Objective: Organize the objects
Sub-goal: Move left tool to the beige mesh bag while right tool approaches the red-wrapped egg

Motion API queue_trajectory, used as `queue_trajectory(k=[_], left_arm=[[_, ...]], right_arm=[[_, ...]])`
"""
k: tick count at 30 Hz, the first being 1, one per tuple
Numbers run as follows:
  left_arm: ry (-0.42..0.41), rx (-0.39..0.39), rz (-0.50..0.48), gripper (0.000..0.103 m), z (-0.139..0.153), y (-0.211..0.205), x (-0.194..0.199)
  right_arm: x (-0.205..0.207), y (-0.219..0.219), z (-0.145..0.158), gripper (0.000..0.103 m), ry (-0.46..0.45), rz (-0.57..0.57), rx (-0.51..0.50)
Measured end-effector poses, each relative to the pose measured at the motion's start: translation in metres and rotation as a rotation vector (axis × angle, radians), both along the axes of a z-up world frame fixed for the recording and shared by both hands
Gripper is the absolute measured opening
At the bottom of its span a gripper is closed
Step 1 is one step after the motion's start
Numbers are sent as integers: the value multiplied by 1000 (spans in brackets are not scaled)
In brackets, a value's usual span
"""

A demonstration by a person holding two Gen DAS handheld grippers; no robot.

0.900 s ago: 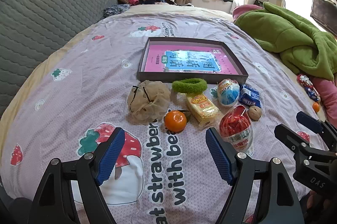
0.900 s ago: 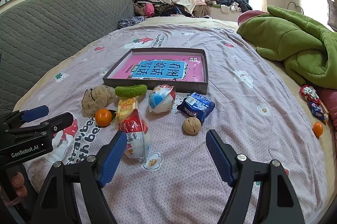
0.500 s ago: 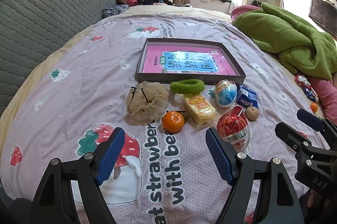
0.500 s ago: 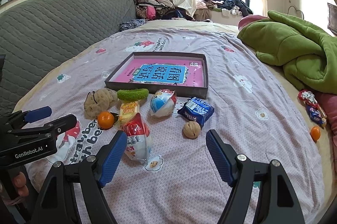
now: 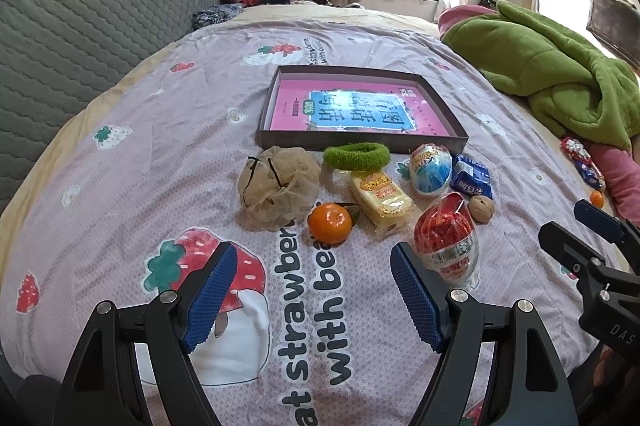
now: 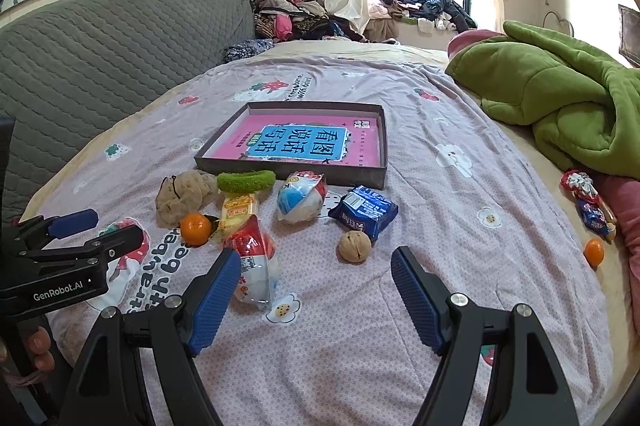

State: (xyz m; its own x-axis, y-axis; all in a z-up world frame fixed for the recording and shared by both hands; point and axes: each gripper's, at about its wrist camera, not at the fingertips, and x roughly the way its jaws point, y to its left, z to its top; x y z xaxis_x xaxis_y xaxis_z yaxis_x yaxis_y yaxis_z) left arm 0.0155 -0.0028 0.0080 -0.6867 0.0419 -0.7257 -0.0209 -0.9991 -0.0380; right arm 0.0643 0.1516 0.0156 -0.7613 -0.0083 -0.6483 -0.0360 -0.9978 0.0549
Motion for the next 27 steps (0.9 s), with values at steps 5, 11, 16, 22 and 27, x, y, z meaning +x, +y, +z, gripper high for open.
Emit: queue_trajectory(k=[5,11,16,22,27], left_arm=[[-8,2,3,80,-5,-3,-3],[-21,8,13,80,-14,-12,-9],[-35,14,19,80,-22,-19,-16],[-56,33,30,80,-31,-31,-27],[-66,46,47,80,-34,-42,-39]], right_arm=[[-1,-1,-2,77,-4,13,-7],[-6,-7,-8,77,-17,32,-3],[-12,-12,-14,77,-33,43,-12],[-21,-21,-23,77,-59,59,-15],[-31,-26,-30,77,-78,64,-21]])
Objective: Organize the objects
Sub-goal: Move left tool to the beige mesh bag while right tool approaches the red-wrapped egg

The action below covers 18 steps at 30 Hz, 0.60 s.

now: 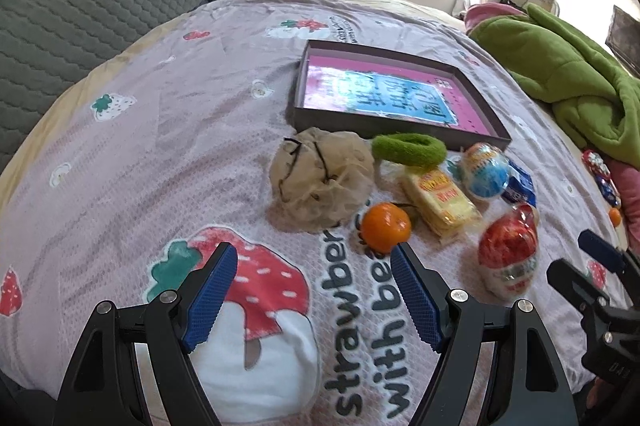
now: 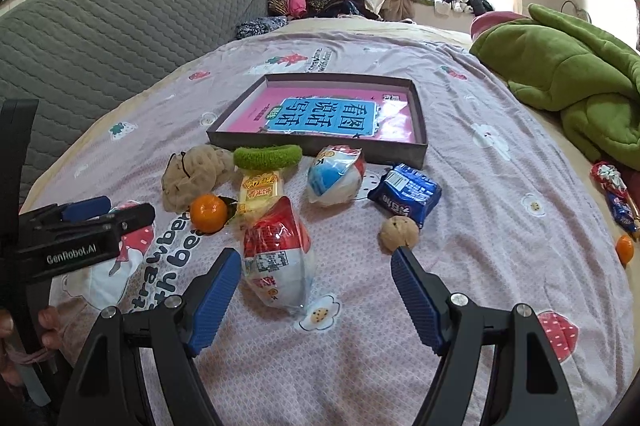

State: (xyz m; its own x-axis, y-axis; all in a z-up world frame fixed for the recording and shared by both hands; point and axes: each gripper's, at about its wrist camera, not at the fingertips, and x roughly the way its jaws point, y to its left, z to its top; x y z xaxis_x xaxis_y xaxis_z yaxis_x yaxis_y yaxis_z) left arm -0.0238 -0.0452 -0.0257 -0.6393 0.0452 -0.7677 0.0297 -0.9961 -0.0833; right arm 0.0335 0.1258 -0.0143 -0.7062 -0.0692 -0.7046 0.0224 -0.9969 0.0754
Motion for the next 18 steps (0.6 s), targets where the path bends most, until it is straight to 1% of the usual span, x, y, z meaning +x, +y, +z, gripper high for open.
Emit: queue_trajectory(k=[6,11,16,17,18], left_arm=[[-8,-19,-16,80,-5,-3,-13],[-14,-23,-39,80,-6,-5,-24],[-20,-33,-39,80,-7,-9,-39],[-22,-45,-97,80,-8,-8,-42],[-26,-50,-101,80,-9,-7,-47]], right_arm=[[-9,-5,-8,77,-27,8,-22],[-16,-12,-14,77,-43,22,-9],[-24,-18,-20,77,-61,32,-11],[-25,-19,-22,77,-64,48,-4],[-26,-20,-23,77,-66,49,-2]])
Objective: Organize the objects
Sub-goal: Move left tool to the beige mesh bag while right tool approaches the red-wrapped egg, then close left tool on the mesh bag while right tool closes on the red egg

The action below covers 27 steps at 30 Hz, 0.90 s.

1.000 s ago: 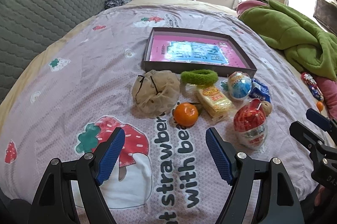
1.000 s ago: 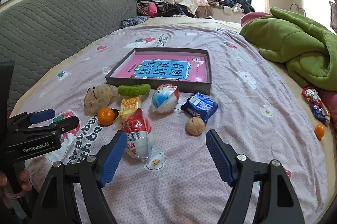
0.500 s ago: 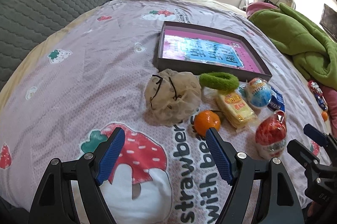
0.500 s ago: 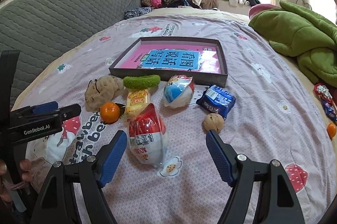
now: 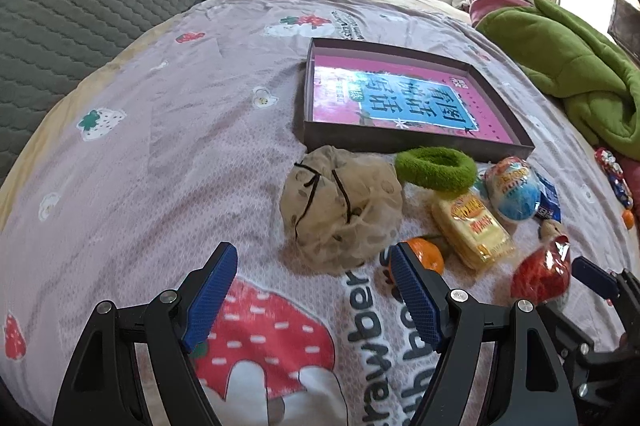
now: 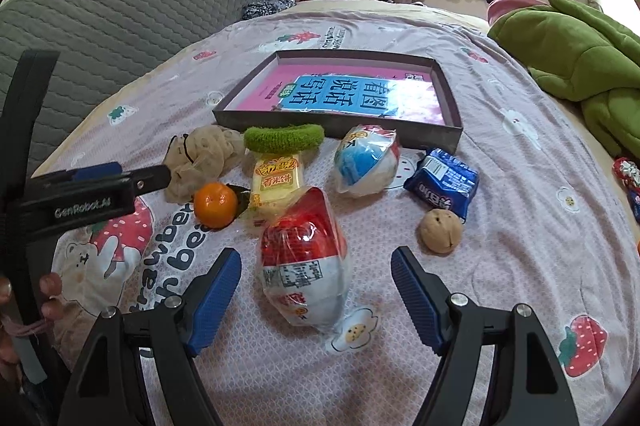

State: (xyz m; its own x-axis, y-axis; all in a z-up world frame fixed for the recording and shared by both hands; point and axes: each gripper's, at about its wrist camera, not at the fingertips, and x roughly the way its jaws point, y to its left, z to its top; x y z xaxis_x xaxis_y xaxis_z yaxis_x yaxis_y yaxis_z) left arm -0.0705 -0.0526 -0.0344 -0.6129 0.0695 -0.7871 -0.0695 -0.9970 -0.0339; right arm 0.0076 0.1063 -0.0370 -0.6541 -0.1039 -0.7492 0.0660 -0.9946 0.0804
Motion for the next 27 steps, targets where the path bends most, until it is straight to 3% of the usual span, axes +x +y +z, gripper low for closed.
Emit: queue_trajectory(k=[14,27], left_arm=[[-7,21,-68,80,-4,18,-48],[-54,-12,-68,80,-34,22,-63]], right_arm=[[-13,4,-8,77,-25,-16,-12],[-28,-4,-27,77,-70,-11,28]])
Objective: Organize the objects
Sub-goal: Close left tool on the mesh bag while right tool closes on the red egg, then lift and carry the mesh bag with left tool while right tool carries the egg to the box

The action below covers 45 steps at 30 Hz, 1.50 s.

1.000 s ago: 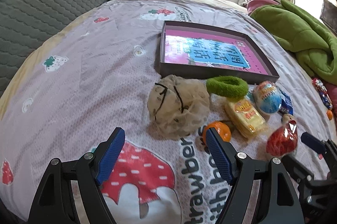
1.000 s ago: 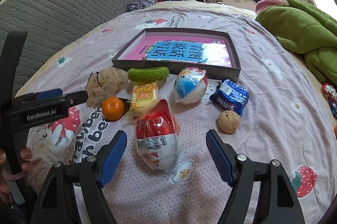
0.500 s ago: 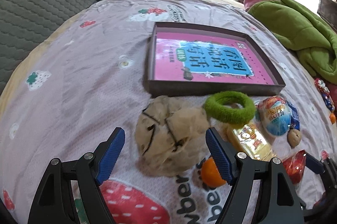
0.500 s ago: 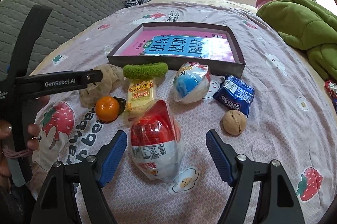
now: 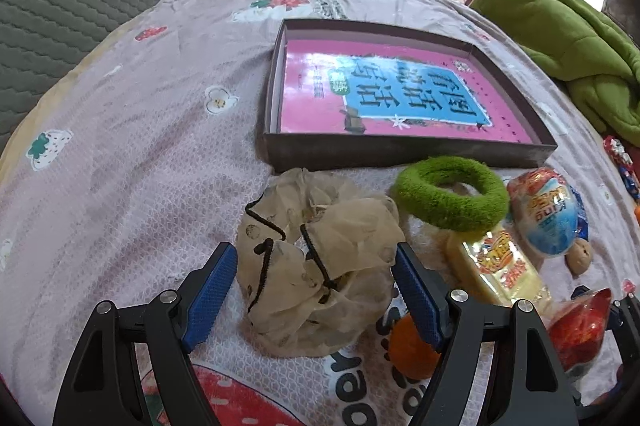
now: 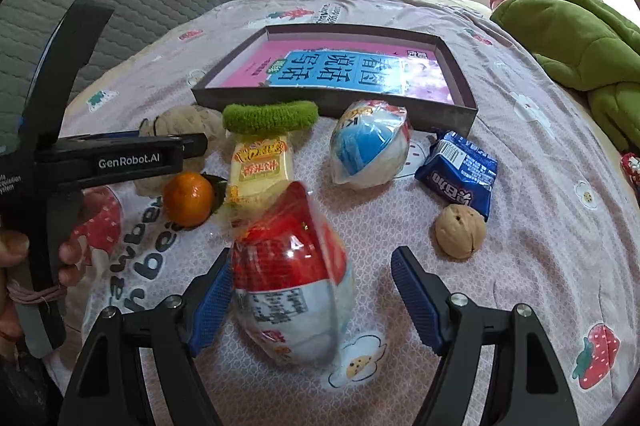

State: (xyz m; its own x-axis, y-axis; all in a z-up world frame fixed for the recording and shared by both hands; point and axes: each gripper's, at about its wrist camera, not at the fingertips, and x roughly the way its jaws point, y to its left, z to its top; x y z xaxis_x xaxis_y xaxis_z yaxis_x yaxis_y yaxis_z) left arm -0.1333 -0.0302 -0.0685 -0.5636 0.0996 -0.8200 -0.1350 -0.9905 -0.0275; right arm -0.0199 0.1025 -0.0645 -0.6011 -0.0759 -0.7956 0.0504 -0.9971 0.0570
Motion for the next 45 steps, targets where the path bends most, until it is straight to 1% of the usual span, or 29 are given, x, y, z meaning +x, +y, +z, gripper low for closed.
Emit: queue_trajectory(k=[4,7,9,11,13,16,19,21,22,23,25,27,28,29,31,34,39,45], left_arm=[[-31,-11,-5,80,-9,-1,-4],[-27,-4,-4,80,-11,-4,-3],[-29,-4,-4,80,-11,-4,-2],[-26,-9,-6,80,-11,-4,0],[-16,-12,-10,80,-10,-3,0],[-3,37,-33,80,-8,-6,1],[20,-7,-44,80,-6,-2,3],[18,12,-44,79,-5,-3,2],[13,32,-42,74,-6,-4,0],[7,42,-47,60,-7,-5,-2],[-6,38,-43,49,-10,-5,-7],[-10,46,-53,40,-12,-5,-8],[-8,45,-55,31,-11,-5,-7],[-4,47,-57,24,-10,-6,-6],[-5,60,-60,20,-9,-7,-6],[-6,66,-63,17,-6,-8,-4],[13,62,-74,16,1,-6,4],[49,70,-77,16,17,-7,18]], right_arm=[[-2,4,-5,75,-19,-4,-29],[0,7,-5,68,-22,-7,-43],[0,6,-5,60,-22,-8,-43],[0,7,-5,57,-23,-5,-43],[1,6,-4,56,-23,1,-42],[3,3,-3,54,-15,5,-39],[3,3,-2,53,-13,11,-33],[3,3,-2,51,-13,6,-37],[3,4,-2,51,-13,5,-44],[3,4,-2,51,-13,5,-50],[4,4,-2,51,-12,5,-52],[4,3,-1,51,-12,8,-54],[5,2,-1,51,-12,8,-55],[5,2,-1,51,-11,9,-56],[6,1,0,51,-8,10,-54],[7,1,2,51,-6,7,-50],[12,2,9,51,10,0,-50],[17,4,20,51,27,-8,-55]])
